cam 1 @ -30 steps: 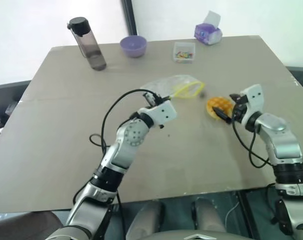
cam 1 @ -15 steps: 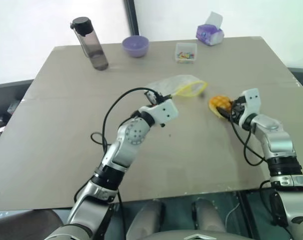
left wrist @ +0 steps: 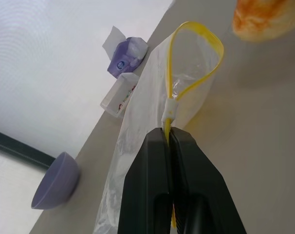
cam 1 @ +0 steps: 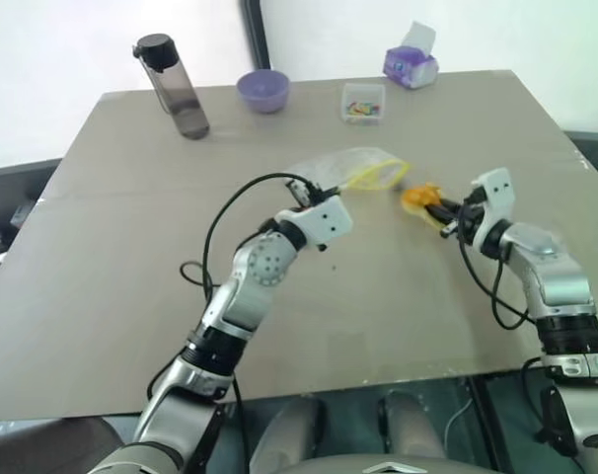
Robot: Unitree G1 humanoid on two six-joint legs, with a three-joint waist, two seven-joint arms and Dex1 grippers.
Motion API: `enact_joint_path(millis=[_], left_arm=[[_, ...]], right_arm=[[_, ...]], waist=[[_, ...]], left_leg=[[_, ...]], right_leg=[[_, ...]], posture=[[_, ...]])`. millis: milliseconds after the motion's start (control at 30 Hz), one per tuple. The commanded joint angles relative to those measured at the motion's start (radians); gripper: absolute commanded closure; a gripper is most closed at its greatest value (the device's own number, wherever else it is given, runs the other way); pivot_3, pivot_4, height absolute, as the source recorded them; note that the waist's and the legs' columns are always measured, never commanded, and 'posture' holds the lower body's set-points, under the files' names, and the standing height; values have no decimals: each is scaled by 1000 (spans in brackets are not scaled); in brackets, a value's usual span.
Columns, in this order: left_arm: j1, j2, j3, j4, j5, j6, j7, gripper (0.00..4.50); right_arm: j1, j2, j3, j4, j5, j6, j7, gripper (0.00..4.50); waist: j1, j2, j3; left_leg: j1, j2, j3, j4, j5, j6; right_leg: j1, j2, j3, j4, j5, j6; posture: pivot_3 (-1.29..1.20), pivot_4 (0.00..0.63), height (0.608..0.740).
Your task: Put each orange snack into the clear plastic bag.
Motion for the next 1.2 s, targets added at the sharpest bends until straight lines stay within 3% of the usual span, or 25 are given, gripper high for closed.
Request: enact_joint_path(millis=[33, 800, 1200], left_arm=[[-13, 2, -4, -9, 9, -19, 14, 4500], [-13, -15, -73, -36, -13, -117, -42, 4500], [-6, -48, -132, -25, -39, -182, -112, 4500]], right_arm=[[-30, -16, -19, -73, 50, 27, 32, 4488], [-148, 62, 83, 62, 5, 23, 28, 4488], [-271, 129, 45, 220, -7, 65, -63, 4488]], waist=[[1, 0, 0], [2, 0, 0], [-2, 0, 0]], left_leg=[[0, 0, 0, 0, 0, 0], [0, 0, 0, 0, 0, 0], [0, 0, 0, 0, 0, 0]], right_leg=[[0, 0, 0, 0, 0, 0], [0, 0, 0, 0, 0, 0], [0, 0, 0, 0, 0, 0]], posture=[[0, 150, 740], [0, 150, 740], [0, 150, 740]])
